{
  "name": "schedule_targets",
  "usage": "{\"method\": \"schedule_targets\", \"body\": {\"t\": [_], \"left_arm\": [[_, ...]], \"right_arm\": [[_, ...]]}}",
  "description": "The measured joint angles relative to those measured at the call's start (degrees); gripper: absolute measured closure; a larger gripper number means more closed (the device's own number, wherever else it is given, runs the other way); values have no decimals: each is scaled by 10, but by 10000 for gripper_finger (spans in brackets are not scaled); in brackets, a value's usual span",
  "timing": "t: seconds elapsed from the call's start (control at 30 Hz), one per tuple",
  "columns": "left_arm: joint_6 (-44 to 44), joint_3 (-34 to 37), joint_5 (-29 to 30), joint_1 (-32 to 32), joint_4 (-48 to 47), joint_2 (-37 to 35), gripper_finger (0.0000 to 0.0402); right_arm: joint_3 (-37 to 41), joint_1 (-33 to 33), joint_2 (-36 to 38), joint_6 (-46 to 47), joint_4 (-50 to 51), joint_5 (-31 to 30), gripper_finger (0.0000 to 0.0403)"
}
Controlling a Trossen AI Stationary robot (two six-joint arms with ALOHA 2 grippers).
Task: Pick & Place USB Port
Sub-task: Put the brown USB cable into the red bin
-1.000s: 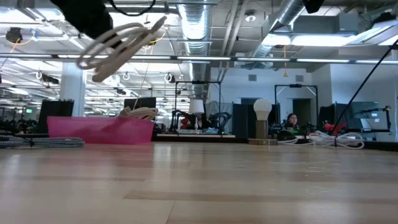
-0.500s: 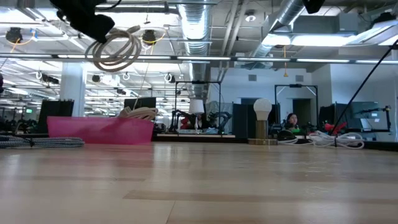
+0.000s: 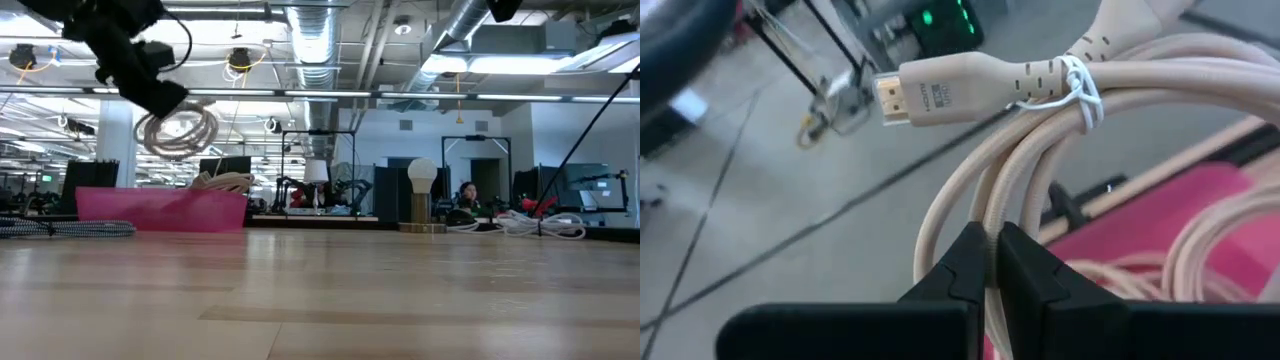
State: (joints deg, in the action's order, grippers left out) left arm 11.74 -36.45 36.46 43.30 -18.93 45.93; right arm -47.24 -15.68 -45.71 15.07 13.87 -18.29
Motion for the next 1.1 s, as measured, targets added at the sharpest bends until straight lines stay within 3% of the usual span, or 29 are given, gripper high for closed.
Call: {"method": "schedule_targets", "body": {"t": [0.1, 0.67, 1.1], "left_arm": [[3, 20, -16, 21, 4, 11, 389], [-47, 29, 1, 14, 5, 52, 389], [-108, 112, -13, 14, 8, 68, 389]], "right_arm": [[0, 0, 0, 0, 0, 0, 316], [0, 1, 0, 20, 2, 0, 316], [0, 0, 0, 21, 3, 2, 316]]}}
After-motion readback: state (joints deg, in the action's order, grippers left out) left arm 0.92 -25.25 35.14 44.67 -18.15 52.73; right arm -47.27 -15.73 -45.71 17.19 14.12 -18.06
